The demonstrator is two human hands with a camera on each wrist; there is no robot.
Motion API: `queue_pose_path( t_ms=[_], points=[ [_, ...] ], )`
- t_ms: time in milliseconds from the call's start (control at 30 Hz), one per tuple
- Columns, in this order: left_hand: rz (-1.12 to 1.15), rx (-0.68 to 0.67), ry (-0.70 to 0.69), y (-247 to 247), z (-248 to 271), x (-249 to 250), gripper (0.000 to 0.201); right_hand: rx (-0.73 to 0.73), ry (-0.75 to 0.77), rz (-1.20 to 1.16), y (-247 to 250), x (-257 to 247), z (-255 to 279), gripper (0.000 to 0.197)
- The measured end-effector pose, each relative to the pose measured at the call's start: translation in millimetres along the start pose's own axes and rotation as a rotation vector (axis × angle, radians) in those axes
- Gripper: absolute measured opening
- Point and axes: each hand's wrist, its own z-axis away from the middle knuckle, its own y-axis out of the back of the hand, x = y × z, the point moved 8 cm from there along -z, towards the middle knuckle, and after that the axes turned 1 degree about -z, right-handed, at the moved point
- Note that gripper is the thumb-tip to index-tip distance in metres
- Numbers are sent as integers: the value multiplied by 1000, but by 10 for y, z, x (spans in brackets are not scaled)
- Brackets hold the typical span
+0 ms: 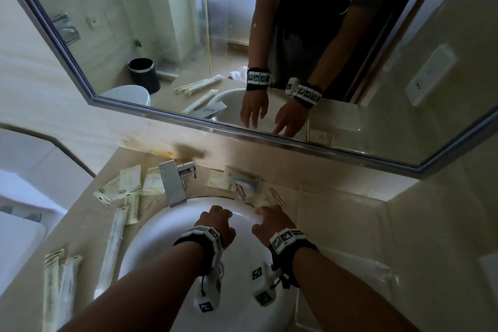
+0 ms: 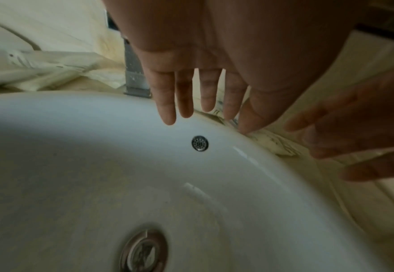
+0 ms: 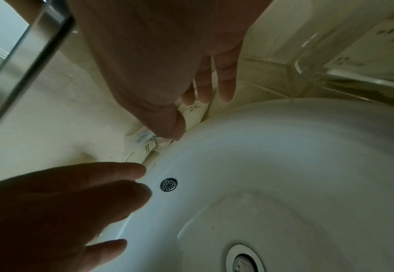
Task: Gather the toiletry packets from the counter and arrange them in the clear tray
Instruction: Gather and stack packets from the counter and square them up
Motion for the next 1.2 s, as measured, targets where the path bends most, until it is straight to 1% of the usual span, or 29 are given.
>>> queue_pose_path(
  t_ms=[133,233,367,467,700,767,833,900,1033,1200],
  points=[
    [-36,1,-10,-124,-97,62,62,-29,-10,19,-79,23,-151,62],
    [-61,-19,-38,-145,-204,110,61,-44,-43,28,-89,68,-303,64],
    [-125,-55,-83,-160,-410,191,62,-76,-131,-46,-14,175,-487,72],
    [-175,-63,-125,-155,-539,261,62,-110,-163,-76,28,267,-598,73],
    [-244,-36,-198,-197,-708,331,66,-181,-139,-23,12,315,-751,74],
    [-267,-23,-209,-207,-721,334,67,-197,-109,33,-12,266,-770,70],
    [-295,-22,-211,-238,-731,328,68,-211,-64,56,-25,194,-774,61],
    [-323,-14,-215,-268,-738,336,71,-189,-25,45,-11,140,-768,51],
    [-336,-18,-223,-272,-738,368,70,-96,-46,43,17,142,-820,39],
    [-331,-13,-258,-240,-780,380,60,-32,-76,24,-13,171,-899,33]
  ],
)
